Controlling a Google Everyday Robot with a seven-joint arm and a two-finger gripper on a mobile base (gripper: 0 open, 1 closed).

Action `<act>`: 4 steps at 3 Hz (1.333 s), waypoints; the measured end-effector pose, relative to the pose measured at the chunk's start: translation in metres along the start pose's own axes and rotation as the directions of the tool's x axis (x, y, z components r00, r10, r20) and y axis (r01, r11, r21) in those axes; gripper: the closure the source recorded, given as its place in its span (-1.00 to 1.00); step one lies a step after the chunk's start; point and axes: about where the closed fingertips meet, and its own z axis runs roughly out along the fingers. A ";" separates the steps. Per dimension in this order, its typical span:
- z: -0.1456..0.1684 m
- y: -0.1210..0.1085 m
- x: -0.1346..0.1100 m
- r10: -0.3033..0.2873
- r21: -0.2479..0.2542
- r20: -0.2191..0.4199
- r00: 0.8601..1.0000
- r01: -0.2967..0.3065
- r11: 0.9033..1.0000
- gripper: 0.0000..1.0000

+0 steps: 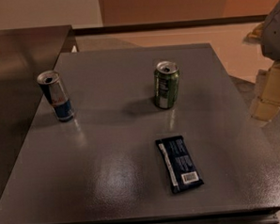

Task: Pick green can

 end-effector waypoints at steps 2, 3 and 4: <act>0.003 -0.007 -0.007 0.016 0.008 0.041 0.999 -0.016 1.000 -1.00; 0.014 -0.027 -0.021 0.029 0.028 0.122 0.992 -0.033 0.999 -1.00; 0.032 -0.054 -0.041 0.052 0.040 0.214 0.975 -0.062 0.997 -1.00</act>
Offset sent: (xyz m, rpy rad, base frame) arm 0.0207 0.0096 -0.0047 0.0946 -0.0146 -0.0151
